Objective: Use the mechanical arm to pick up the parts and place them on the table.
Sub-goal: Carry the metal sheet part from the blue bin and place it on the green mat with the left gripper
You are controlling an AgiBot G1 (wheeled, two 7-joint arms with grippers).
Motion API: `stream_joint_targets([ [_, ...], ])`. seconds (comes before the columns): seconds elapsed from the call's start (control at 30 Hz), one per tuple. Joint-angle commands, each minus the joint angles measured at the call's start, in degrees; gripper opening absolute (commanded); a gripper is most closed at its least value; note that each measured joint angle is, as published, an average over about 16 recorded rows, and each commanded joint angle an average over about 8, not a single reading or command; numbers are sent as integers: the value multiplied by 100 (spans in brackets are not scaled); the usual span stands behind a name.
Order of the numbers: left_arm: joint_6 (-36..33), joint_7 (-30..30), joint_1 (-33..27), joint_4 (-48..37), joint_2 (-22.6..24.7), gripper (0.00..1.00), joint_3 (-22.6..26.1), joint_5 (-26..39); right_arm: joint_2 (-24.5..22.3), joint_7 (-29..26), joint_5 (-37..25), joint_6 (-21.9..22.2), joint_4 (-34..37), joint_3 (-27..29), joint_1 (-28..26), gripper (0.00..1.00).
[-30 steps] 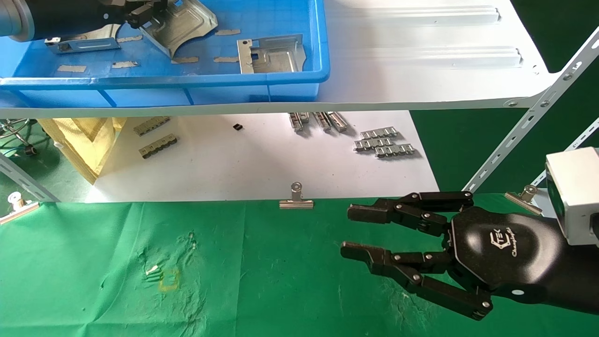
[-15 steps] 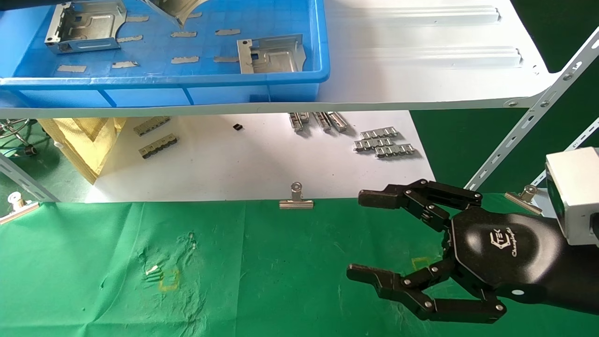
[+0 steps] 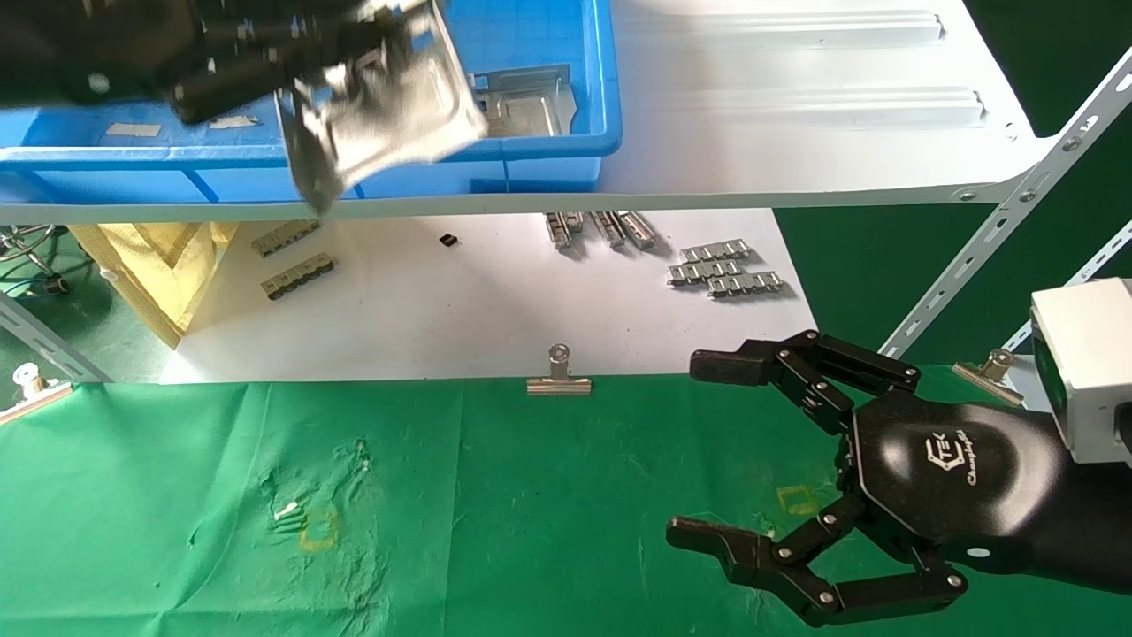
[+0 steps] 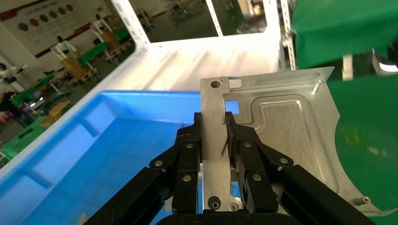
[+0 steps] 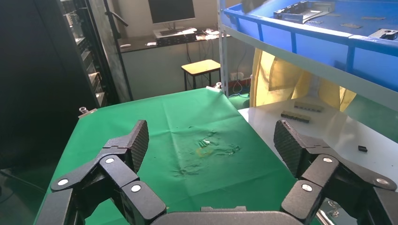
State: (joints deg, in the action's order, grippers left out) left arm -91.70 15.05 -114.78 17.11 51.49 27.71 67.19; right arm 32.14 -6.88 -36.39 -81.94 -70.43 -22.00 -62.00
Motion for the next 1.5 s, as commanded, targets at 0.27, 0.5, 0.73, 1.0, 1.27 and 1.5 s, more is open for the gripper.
stream_joint_targets([
  [0.27, -2, -31, 1127, 1803, -864, 0, 443, -1234, 0, 0, 0, 0, 0, 0, 0, 100],
  [0.5, 35, 771, 1852, 2393, -1359, 0, 1013, -1465, 0, 0, 0, 0, 0, 0, 0, 100],
  [0.73, 154, 2265, 2482, 2073, -1417, 0, 1563, -1238, 0, 0, 0, 0, 0, 0, 0, 100],
  [1.0, 424, 3507, 2709, 989, -1119, 0, 1804, -800, 0, 0, 0, 0, 0, 0, 0, 100],
  [1.27, 332, 3878, 2685, 251, -921, 93, 1850, -751, 0, 0, 0, 0, 0, 0, 0, 100],
  [1.5, 282, 4279, 2615, -97, -809, 100, 1903, -664, 0, 0, 0, 0, 0, 0, 0, 100],
])
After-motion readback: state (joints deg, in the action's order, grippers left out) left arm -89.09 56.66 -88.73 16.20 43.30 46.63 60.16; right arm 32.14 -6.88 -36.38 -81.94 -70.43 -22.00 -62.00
